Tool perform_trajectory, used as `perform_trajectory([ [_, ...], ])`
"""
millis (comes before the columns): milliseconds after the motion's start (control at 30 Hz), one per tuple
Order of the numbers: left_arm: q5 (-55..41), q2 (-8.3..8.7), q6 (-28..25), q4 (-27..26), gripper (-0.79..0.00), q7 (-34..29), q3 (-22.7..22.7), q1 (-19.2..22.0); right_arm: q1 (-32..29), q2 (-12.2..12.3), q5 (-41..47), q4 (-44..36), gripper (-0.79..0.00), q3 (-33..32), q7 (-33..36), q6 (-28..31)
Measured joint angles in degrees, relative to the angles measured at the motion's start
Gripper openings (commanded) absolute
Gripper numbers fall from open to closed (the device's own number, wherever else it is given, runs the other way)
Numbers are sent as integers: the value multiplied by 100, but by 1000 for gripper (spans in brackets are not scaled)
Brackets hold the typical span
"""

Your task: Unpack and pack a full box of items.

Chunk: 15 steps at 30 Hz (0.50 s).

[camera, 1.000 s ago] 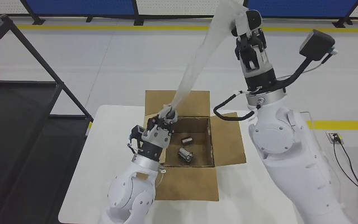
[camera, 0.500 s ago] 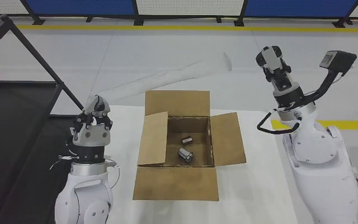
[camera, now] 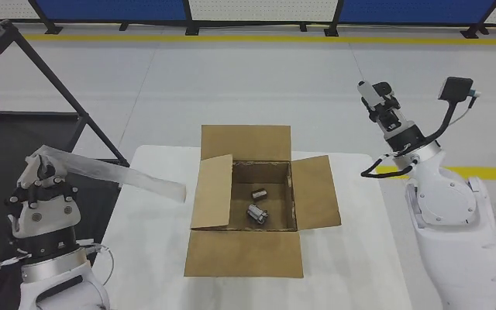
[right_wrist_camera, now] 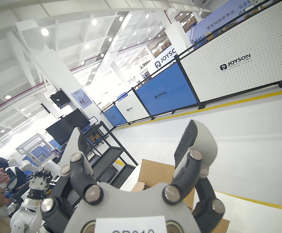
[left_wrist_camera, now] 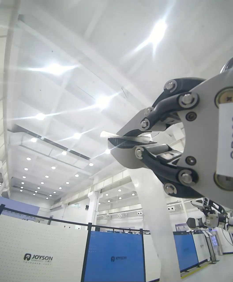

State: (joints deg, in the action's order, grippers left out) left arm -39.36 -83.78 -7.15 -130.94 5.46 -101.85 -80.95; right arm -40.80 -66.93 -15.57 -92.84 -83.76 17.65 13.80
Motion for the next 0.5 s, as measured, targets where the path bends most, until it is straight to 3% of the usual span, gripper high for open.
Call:
perform_trajectory([
  [133,18,-14,-333,-84,-785,178,-95,-56,-48,20,-244,0,0,71,306,-320],
  [367,482,-35,-733,-26,-785,554,-375,-368,217,192,-141,867,0,-119,2803,-1378],
  [500,540,-44,-814,11,-785,680,-485,-470,346,279,-531,1455,0,-31,3921,-1576],
])
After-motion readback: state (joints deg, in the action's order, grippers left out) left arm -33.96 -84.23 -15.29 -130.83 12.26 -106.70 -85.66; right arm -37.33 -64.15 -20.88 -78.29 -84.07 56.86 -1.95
